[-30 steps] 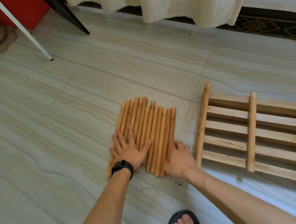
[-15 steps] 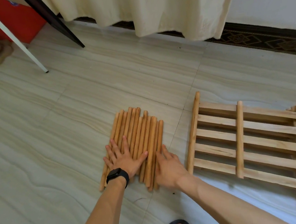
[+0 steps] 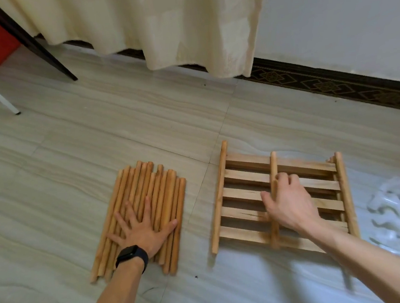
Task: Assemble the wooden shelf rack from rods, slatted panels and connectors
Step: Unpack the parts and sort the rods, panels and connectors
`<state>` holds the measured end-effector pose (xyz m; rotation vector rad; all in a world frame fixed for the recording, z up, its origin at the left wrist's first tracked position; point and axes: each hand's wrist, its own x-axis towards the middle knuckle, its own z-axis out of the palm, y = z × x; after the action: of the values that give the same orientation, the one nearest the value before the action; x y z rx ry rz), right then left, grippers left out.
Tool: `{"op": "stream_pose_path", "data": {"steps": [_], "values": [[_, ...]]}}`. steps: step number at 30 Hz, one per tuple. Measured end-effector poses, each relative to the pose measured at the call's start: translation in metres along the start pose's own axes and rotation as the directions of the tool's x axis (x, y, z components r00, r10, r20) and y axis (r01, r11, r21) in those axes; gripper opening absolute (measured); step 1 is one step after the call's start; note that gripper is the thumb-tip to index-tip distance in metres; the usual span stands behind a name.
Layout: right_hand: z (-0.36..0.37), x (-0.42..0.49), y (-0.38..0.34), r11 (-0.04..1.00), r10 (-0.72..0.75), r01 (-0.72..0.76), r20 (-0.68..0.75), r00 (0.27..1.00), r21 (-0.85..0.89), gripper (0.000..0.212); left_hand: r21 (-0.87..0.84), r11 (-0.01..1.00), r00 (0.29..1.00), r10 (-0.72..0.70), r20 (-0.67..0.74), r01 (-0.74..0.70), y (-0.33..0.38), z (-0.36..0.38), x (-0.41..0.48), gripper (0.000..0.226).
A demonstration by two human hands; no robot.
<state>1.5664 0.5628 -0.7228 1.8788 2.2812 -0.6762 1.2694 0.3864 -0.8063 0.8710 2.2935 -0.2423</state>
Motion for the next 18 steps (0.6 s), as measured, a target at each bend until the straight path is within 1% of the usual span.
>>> {"op": "stream_pose_path", "data": {"steps": [2,4,7,9,11,12,13,14,15,16,17,18], "values": [[0.006,0.002,0.017,0.997,0.077,-0.077,0.048,0.996,0.009,0.047,-0.024,1.0,1.0,-0.01,0.002,0.01,0.002,0.002,0.0,0.113],[0.015,0.002,0.025,0.992,0.097,-0.103,0.074,0.992,0.073,0.042,-0.03,0.999,1.0,-0.02,0.001,0.02,0.005,0.004,0.0,0.115],[0.021,0.001,0.025,0.987,0.081,-0.085,0.041,0.996,0.135,0.035,-0.024,0.999,1.0,-0.023,0.003,0.023,0.006,0.005,0.002,0.117],[0.02,-0.002,0.017,0.976,0.06,-0.061,0.008,0.998,0.209,0.031,-0.031,0.999,1.0,-0.022,-0.005,0.022,0.004,0.007,0.003,0.118],[0.018,-0.007,0.001,0.961,-0.011,0.016,-0.02,1.0,0.275,0.024,-0.011,1.0,0.997,-0.004,-0.08,0.003,0.005,0.008,0.001,0.119],[0.018,-0.011,-0.01,0.955,-0.062,0.066,-0.02,0.998,0.289,0.02,0.022,0.999,0.987,0.043,-0.152,-0.04,0.008,0.009,-0.002,0.119],[0.019,-0.015,-0.022,0.948,-0.11,0.108,-0.011,0.994,0.299,0.015,0.077,0.991,0.968,0.124,-0.217,-0.11,0.014,0.01,-0.005,0.118],[0.02,-0.019,-0.035,0.94,-0.144,0.136,0.003,0.99,0.313,0.011,0.151,0.97,0.943,0.223,-0.247,-0.19,0.021,0.013,-0.008,0.115],[0.023,-0.021,-0.046,0.931,-0.166,0.153,0.013,0.986,0.332,0.009,0.219,0.94,0.923,0.309,-0.231,-0.26,0.028,0.016,-0.01,0.111],[0.025,-0.023,-0.056,0.923,-0.178,0.158,0.026,0.984,0.351,0.008,0.253,0.919,0.917,0.353,-0.184,-0.303,0.033,0.02,-0.011,0.105],[0.028,-0.026,-0.066,0.917,-0.191,0.164,0.039,0.981,0.364,0.01,0.254,0.918,0.925,0.349,-0.154,-0.304,0.036,0.025,-0.011,0.099],[0.031,-0.028,-0.075,0.914,-0.209,0.174,0.056,0.976,0.367,0.015,0.234,0.931,0.935,0.319,-0.152,-0.279,0.037,0.028,-0.009,0.092]]}}
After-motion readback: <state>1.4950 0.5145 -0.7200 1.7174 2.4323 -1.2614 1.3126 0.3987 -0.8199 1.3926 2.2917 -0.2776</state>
